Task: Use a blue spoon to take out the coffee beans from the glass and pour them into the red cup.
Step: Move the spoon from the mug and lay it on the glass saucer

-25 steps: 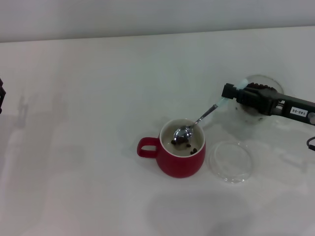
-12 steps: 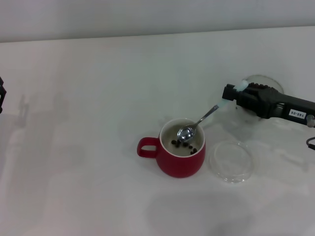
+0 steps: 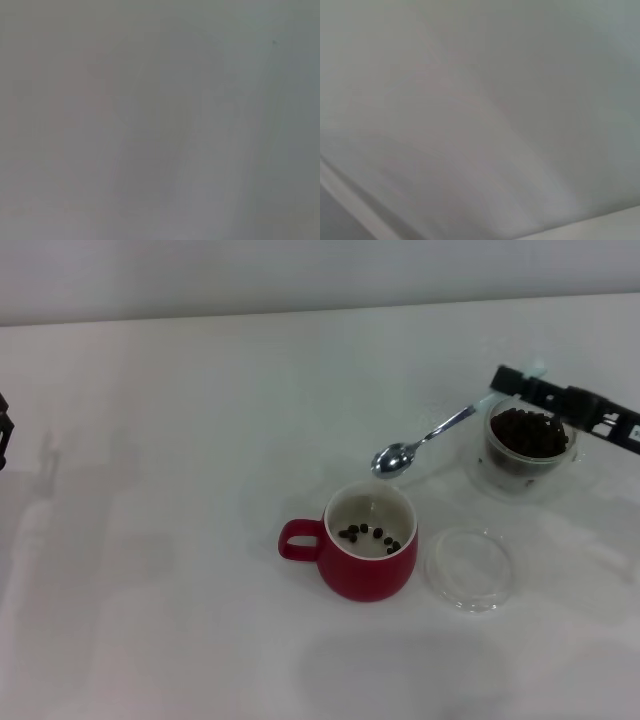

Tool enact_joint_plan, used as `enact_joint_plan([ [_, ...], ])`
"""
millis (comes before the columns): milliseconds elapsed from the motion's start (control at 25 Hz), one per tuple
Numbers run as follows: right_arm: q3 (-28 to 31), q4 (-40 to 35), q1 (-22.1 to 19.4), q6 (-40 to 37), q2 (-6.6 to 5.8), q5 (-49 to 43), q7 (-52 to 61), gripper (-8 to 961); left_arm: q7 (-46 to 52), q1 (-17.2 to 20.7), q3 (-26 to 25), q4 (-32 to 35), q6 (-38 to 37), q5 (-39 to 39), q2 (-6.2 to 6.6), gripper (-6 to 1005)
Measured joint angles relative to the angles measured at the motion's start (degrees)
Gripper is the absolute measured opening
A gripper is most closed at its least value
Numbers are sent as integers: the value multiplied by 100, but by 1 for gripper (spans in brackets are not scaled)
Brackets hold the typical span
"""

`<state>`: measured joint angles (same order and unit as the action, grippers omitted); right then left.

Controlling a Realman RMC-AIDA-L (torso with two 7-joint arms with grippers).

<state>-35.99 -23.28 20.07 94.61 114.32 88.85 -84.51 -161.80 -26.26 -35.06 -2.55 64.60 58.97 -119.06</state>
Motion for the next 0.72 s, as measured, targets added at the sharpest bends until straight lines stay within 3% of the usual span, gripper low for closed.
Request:
enact_joint_plan([
  [440,476,13,-539,174,-336,127,261,148,0,-78,-1,0,-63,18,16,560],
  [720,441,14,-796,170,-330,71,78,148,0,-228,0,-21,-63,-5,1,561],
])
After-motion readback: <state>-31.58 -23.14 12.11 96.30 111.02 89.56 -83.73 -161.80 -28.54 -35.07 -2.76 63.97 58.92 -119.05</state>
